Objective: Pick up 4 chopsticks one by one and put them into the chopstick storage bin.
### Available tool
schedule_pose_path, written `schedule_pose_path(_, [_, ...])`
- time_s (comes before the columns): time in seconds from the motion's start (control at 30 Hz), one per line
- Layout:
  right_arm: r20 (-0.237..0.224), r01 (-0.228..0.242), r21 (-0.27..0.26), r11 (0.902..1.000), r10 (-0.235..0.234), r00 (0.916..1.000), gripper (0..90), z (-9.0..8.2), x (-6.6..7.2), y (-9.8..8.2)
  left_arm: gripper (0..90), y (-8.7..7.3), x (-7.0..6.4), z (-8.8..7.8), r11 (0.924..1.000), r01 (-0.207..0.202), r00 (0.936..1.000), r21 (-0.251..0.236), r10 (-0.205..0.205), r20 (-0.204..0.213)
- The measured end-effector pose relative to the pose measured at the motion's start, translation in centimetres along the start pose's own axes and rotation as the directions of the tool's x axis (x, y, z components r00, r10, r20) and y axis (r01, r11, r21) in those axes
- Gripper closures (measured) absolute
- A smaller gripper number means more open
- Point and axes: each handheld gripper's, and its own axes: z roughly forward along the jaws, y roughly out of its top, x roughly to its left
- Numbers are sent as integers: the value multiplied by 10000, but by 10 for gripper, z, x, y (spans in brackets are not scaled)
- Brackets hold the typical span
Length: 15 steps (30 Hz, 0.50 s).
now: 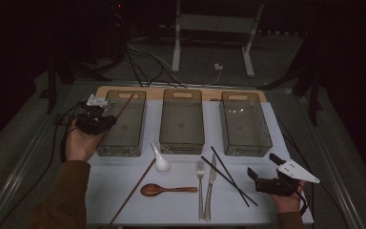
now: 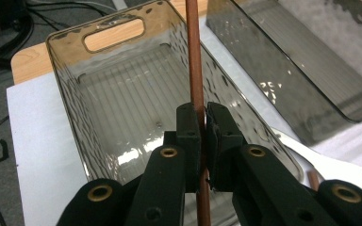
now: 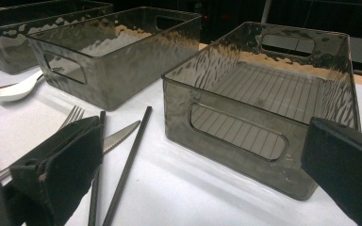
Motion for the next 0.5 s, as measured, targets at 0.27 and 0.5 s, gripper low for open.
schedule_pose_path(0.27, [-29, -18, 43, 10000, 18, 10000, 0, 1, 0, 0, 864, 12, 8, 16, 9993, 349, 9992, 142, -347, -176])
schedule_pose_path(0.5, [-36, 5, 43, 10000, -5, 10000, 0, 1, 0, 0, 864, 16, 16, 32, 9969, 699, 9974, 349, -692, -201])
